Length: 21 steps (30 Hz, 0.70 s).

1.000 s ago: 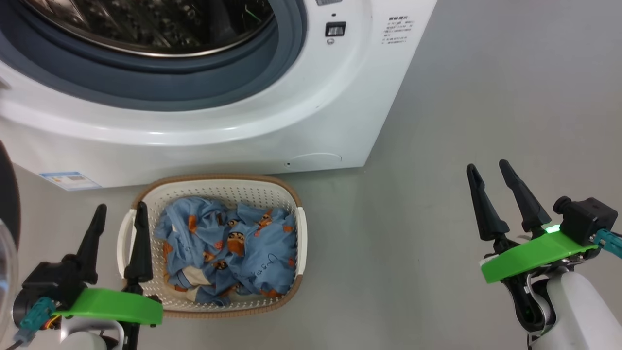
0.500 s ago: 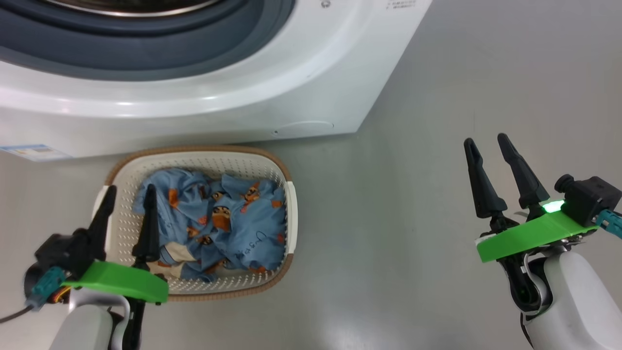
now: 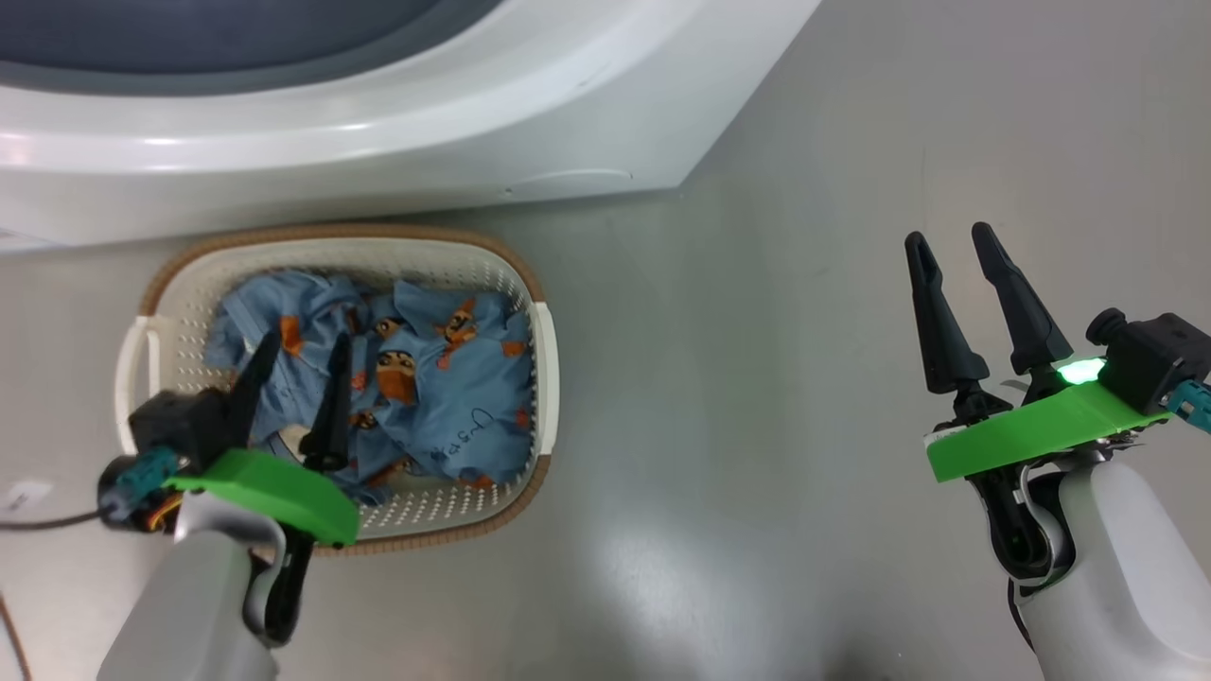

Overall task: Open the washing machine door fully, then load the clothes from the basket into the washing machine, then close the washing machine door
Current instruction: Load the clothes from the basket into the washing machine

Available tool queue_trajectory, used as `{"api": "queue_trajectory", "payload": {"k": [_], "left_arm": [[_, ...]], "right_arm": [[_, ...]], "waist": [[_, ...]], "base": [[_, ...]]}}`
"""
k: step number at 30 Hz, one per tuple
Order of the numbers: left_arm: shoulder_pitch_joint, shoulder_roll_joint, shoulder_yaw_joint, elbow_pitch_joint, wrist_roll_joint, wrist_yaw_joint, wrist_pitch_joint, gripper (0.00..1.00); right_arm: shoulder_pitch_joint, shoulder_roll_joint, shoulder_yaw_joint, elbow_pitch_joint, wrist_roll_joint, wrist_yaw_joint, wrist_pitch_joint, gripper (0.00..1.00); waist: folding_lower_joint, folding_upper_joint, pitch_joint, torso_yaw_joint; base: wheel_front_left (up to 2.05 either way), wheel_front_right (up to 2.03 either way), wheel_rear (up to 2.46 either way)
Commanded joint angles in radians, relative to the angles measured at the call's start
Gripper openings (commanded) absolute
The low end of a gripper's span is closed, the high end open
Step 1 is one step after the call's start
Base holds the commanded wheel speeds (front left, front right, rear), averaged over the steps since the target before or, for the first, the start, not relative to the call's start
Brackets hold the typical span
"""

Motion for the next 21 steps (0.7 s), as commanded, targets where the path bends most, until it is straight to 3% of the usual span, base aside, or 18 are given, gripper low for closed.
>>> {"api": "queue_trajectory", "payload": {"k": [1,10,21], "left_arm": [[-0.025,0.019,0.012,0.009,0.001,-0.013,0.001,1.0],[-0.138,-0.01,-0.085,0.156,-0.046,-0.034,0.035,1.0],[-0.223,0.002,-0.229,0.271,-0.141,-0.035,0.085,1.0]], "right_arm": [[-0.005,0.003,0.012,-0.024,-0.005,0.002,-0.012,1.0],[-0.036,0.022,0.019,-0.034,0.0,0.002,-0.012,1.0],[-0.065,0.053,0.036,-0.035,0.007,0.002,-0.012,1.0]], "waist": [[0.0,0.0,0.041,-0.013],[0.0,0.0,0.137,-0.031],[0.0,0.0,0.195,-0.075]], "base": [[0.0,0.0,0.0],[0.0,0.0,0.0],[0.0,0.0,0.0]]}}
